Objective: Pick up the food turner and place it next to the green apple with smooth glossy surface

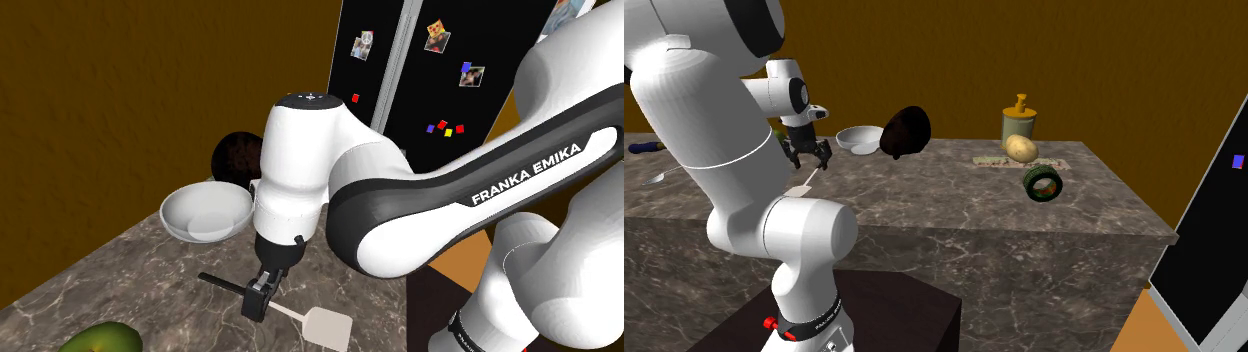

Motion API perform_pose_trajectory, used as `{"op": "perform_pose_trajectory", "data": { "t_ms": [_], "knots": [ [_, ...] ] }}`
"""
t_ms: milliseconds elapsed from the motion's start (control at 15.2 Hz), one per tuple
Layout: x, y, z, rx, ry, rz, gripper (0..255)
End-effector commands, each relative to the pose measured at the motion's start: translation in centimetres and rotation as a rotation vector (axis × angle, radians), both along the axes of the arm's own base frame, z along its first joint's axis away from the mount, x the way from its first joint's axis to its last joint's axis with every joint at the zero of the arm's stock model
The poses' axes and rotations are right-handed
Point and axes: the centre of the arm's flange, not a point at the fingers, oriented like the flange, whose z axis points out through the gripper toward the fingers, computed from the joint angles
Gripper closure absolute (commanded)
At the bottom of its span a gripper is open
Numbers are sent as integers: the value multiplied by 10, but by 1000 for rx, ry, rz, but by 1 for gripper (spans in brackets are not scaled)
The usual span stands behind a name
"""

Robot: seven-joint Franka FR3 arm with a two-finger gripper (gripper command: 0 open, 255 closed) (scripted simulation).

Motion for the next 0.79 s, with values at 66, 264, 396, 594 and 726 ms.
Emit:
{"op": "perform_pose_trajectory", "data": {
  "t_ms": [66,264,396,594,726],
  "knots": [
    [-2,-1,26,0,0,0,0],
    [-3,-1,50,0,0,0,0],
    [-3,-1,50,0,0,0,0],
    [-3,-1,50,0,0,0,0],
    [-3,-1,50,0,0,0,0]
  ]
}}
